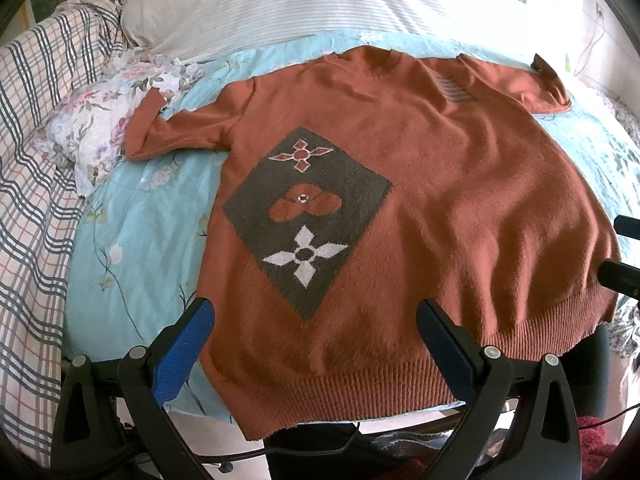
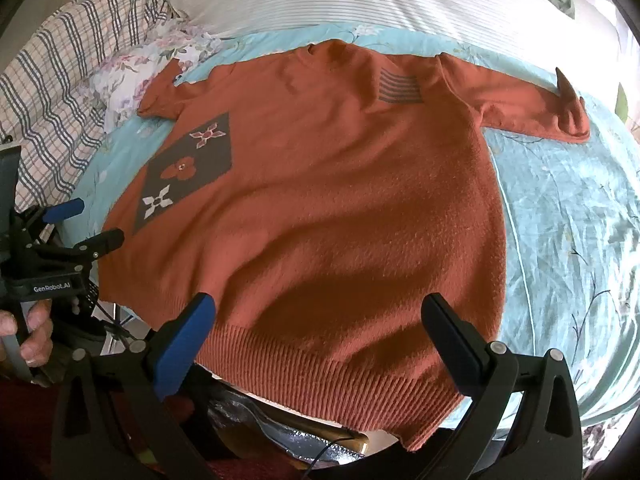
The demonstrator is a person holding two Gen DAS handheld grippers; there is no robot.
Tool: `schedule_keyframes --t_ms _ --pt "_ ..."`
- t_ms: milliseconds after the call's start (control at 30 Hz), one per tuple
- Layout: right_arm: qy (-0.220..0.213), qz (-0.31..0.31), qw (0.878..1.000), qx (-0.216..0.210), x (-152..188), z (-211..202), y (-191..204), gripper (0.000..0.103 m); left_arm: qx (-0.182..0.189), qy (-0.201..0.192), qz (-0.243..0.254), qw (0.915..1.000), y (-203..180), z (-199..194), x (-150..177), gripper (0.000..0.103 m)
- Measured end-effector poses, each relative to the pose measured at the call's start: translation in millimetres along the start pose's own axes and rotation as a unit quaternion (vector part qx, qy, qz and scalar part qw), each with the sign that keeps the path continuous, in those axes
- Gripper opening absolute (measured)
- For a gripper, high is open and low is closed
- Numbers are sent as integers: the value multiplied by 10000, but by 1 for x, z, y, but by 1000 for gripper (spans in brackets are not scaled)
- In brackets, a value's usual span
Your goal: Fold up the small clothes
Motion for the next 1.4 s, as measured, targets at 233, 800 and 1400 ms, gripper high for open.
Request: schedule_keyframes --t_ms 233,800,1400 --pt "-47 109 9999 -108 -5 4 -7 103 -13 42 -2 10000 0 5 -5 101" --pt "-376 1028 9940 -42 -42 24 -85 98 158 156 -141 9997 2 36 -32 101" --pt "-1159 3246 9364 659 -127 68 -332 58 159 428 -15 9990 -11 75 -46 101"
Point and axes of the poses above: each gripper's, at about its wrist camera, not at the fingertips, and z roughly the way its jaws point, y to its left, x to its underside, the point moved 1 cm from there along z, roughly the way its jaws point, and after that the axes turned 10 degrees about x, right-handed, at the moved point
